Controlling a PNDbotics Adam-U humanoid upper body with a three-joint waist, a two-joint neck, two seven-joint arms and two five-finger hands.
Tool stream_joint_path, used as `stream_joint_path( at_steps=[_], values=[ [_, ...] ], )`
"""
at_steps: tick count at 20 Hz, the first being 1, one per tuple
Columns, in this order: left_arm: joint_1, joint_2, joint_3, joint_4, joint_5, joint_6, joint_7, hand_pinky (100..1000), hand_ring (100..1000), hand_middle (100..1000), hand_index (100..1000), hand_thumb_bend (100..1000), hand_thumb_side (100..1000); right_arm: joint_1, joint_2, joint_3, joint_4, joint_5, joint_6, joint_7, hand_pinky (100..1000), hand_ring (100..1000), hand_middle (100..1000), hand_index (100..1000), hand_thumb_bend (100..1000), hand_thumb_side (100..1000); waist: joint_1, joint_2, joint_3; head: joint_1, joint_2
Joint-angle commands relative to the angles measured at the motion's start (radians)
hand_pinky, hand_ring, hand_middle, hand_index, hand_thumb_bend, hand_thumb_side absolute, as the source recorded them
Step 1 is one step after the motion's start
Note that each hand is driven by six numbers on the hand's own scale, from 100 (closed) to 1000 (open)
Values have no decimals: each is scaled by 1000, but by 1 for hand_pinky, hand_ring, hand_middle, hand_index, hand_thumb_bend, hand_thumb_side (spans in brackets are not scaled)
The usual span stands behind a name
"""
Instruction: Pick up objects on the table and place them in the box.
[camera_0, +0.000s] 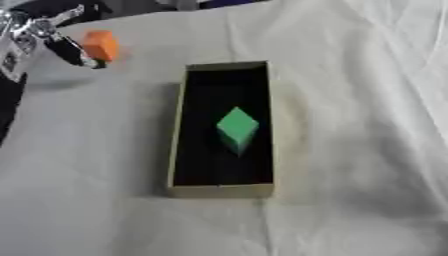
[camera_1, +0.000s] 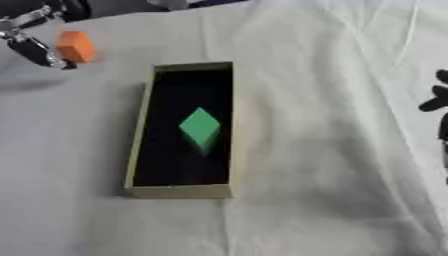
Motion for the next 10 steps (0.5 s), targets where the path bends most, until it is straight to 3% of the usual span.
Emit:
stream_joint_path(
  at_steps=[1,10],
  values=[
    [-26,25,19,18,-25,13,20,813,922,896,916,592,100,-6,-14,1,-11,12,-2,4,865,904,534,852,100,693,-3,-12,-1,5,-18],
    [-37,28,41,62,-26,65,60,792,908,893,919,472,100,-16,-9,12,-11,29,-2,12,865,906,531,852,100,707,2,18,-15,16,-41]
  ],
)
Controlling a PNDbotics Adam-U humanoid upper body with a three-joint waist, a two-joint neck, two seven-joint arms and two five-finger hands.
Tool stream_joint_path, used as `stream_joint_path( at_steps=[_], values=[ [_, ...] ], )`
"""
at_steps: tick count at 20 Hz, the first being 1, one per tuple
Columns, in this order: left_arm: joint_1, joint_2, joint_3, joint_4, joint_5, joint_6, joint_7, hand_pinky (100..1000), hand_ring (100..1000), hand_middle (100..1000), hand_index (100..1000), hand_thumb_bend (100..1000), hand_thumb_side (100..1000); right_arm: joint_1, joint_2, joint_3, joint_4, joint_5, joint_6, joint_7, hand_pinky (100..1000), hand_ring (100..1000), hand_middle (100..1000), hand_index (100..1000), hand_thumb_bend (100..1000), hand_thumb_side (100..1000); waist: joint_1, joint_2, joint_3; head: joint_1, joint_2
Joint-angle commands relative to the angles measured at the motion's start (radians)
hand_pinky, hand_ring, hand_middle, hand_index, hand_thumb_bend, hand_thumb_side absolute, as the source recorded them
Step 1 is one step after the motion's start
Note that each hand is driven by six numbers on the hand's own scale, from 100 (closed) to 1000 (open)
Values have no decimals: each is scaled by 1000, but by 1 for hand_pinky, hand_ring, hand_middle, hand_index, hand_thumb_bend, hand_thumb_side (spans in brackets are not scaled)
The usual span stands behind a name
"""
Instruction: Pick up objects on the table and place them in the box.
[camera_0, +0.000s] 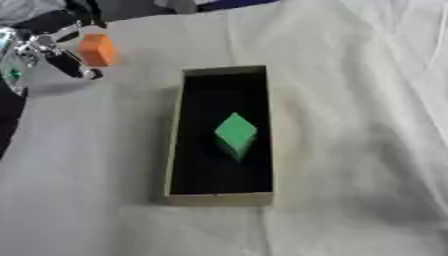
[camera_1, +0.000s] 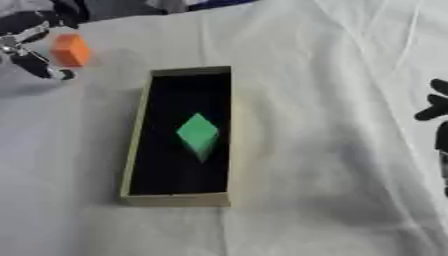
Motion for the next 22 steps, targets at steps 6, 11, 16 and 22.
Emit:
stream_joint_path(
  at_steps=[6,11,16,22],
  values=[
    [-32,40,29,21,13,45,36,769,895,889,920,421,100,-11,-6,6,-11,26,-2,4,866,907,528,853,100,717,1,4,-8,9,-29],
    [-44,56,36,25,23,68,70,763,895,894,919,433,100,-15,-4,11,-11,38,-1,6,866,908,527,853,100,725,5,20,-17,17,-47],
    [-56,77,38,21,9,72,90,709,853,883,908,430,100,-15,-1,15,-11,52,0,5,867,909,526,853,100,734,7,34,-20,19,-59],
    [-58,80,41,25,-4,84,108,612,778,868,899,439,100,-19,3,21,-11,62,2,6,867,909,524,853,100,739,8,45,-23,24,-69]
  ],
)
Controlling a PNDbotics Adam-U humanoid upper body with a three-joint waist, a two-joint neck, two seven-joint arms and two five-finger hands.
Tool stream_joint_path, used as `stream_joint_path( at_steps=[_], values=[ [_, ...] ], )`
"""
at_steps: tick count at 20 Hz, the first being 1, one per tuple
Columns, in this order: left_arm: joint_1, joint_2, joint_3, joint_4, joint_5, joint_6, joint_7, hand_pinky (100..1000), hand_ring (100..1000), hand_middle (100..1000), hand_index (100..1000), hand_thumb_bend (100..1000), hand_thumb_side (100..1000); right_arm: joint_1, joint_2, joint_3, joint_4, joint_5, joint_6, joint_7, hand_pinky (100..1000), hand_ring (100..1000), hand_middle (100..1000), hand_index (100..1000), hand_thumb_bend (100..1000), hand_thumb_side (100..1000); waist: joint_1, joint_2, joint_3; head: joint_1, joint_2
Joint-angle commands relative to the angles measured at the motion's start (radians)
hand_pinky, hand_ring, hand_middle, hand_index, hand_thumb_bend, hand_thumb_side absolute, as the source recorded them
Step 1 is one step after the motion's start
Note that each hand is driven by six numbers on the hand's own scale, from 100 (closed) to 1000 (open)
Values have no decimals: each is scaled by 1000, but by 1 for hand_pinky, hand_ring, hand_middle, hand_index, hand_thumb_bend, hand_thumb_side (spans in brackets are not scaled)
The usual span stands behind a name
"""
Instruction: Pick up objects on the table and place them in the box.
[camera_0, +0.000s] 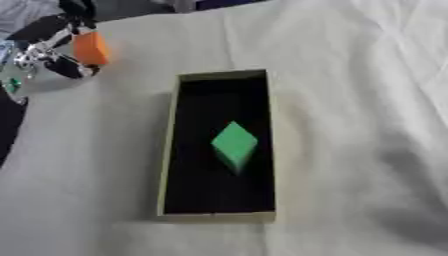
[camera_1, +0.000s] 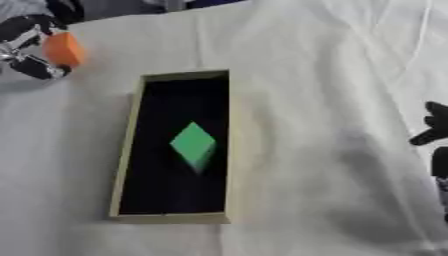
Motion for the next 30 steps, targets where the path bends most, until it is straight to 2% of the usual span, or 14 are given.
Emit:
stream_joint_path(
  at_steps=[1,6,8,11,15,18,21,25,26,27,30],
  values=[
    [-24,47,11,-9,-20,11,23,598,766,867,896,449,100,-9,-5,3,-11,10,1,2,867,909,524,853,100,740,-4,-15,-3,9,-20],
    [-25,44,13,2,-52,25,61,555,726,838,878,450,100,-11,-3,5,-11,13,3,3,868,910,523,853,100,743,-3,-11,-6,15,-29],
    [-24,42,13,8,-64,30,77,579,742,839,877,454,100,-13,-3,6,-11,13,4,4,868,910,523,853,100,744,-2,-10,-8,16,-34],
    [-24,39,16,19,-79,41,93,563,738,840,878,447,100,-16,-2,7,-11,13,4,6,868,911,523,854,100,746,1,-7,-13,21,-38],
    [-27,37,22,36,-84,60,120,443,601,705,822,433,100,-18,-2,9,-11,15,5,7,869,911,523,854,100,749,5,-3,-20,27,-43],
    [-26,34,22,47,-87,66,137,407,571,644,793,413,100,-21,-2,11,-11,15,6,9,869,911,523,854,100,749,7,-1,-24,27,-47],
    [-26,31,22,49,-75,57,147,350,522,585,749,354,100,-19,0,11,-11,17,8,9,869,912,522,854,100,751,7,-1,-24,26,-42],
    [-26,34,16,36,-50,35,140,356,525,590,752,325,100,-13,2,9,-11,20,13,6,869,911,521,854,100,751,4,-8,-17,19,-28],
    [-25,36,15,31,-44,31,135,355,524,589,751,157,124,-11,2,9,-11,20,14,5,869,911,521,854,100,774,4,-9,-15,17,-26],
    [-25,39,14,22,-39,25,133,351,521,586,750,321,100,-9,2,8,-11,19,15,4,869,911,521,854,100,747,2,-14,-11,13,-20],
    [-22,46,6,-21,-18,1,124,350,517,586,753,304,100,-1,0,5,-11,14,17,-1,868,910,521,854,100,739,-3,-30,2,0,-3]
  ],
)
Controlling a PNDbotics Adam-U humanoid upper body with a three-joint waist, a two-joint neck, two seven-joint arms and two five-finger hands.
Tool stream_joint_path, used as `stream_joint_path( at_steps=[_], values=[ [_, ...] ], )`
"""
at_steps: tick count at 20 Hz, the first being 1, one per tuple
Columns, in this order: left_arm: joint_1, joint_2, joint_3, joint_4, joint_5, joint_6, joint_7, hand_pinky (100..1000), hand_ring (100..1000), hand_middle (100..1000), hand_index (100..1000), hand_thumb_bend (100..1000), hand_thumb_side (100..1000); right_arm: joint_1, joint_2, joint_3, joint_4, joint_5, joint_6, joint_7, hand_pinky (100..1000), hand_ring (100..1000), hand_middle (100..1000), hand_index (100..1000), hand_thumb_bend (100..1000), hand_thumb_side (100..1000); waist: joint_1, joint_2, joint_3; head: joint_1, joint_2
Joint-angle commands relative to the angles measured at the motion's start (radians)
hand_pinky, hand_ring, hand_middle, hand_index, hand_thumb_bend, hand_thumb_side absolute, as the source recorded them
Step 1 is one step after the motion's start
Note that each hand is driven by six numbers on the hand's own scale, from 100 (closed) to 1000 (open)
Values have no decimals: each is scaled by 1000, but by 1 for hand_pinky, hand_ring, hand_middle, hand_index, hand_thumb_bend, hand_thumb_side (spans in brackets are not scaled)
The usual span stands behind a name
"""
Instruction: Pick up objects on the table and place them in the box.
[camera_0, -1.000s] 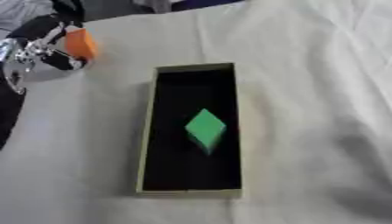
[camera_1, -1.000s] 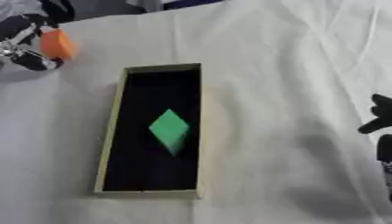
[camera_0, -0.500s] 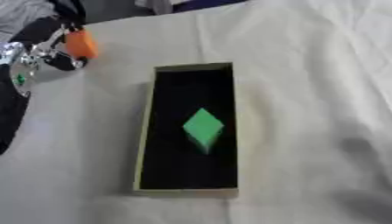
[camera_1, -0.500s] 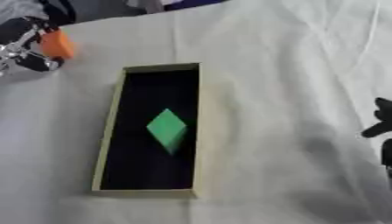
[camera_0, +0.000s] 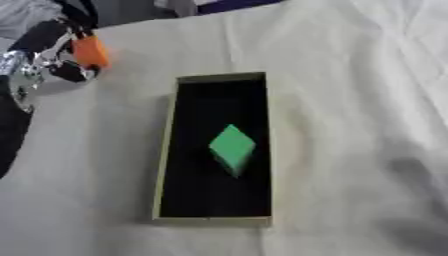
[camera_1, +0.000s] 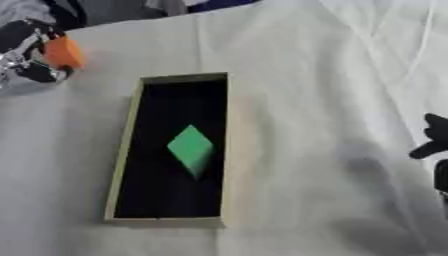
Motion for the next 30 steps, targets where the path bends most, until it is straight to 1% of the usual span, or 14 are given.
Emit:
stream_joint_path(
  at_steps=[1,3,5,7,10,13,16,20,23,25,27,28,30],
  values=[
    [-9,45,-11,-69,30,-33,-9,351,516,587,753,310,100,7,-10,-8,-11,-4,3,-8,868,909,522,853,100,734,-12,-40,10,-14,24],
    [-1,50,-24,-126,52,-57,-17,347,513,584,752,300,100,12,-14,-11,-11,-10,1,-11,868,908,523,853,100,725,-17,-53,18,-24,39],
    [14,51,-50,-207,85,-90,-28,344,511,580,752,278,100,16,-17,-15,-11,-19,-3,-13,867,906,525,853,100,712,-24,-68,26,-38,54],
    [35,49,-81,-297,126,-117,-46,345,511,580,752,279,100,19,-22,-17,-11,-31,-9,-14,867,905,526,852,100,702,-30,-82,32,-52,67],
    [72,32,-133,-449,196,-146,-84,342,509,578,751,247,100,21,-28,-22,-11,-52,-16,-14,866,903,529,852,100,688,-40,-103,36,-66,85],
    [114,11,-176,-597,263,-153,-129,341,508,577,751,225,100,23,-33,-26,-11,-74,-23,-12,865,901,531,851,100,675,-49,-122,40,-77,101],
    [164,-4,-223,-738,320,-157,-169,348,514,583,751,235,100,27,-38,-32,-11,-91,-26,-10,865,901,532,851,100,676,-53,-140,43,-92,110],
    [214,-18,-283,-888,375,-168,-203,355,518,586,742,258,100,30,-41,-37,-11,-109,-22,-9,865,900,536,851,100,676,-56,-159,45,-106,119],
    [240,-36,-319,-981,386,-174,-218,363,525,593,737,300,100,29,-43,-39,-11,-119,-21,-8,865,900,538,851,100,676,-57,-167,41,-112,127],
    [255,-58,-340,-1023,366,-181,-231,370,532,600,734,329,100,30,-43,-41,-11,-123,-21,-8,865,899,538,851,100,676,-58,-172,39,-116,134],
    [270,-86,-355,-1040,328,-189,-243,376,537,605,734,343,100,30,-43,-42,-11,-127,-21,-8,865,900,539,851,100,677,-59,-175,38,-118,138],
    [277,-100,-362,-1038,309,-193,-248,377,538,608,736,323,100,30,-43,-43,-11,-128,-21,-8,865,900,539,851,100,677,-60,-176,38,-119,139],
    [288,-124,-378,-1020,277,-205,-257,386,544,615,736,328,100,31,-43,-44,-11,-131,-20,-8,865,900,539,851,100,677,-60,-178,40,-119,139]
  ],
)
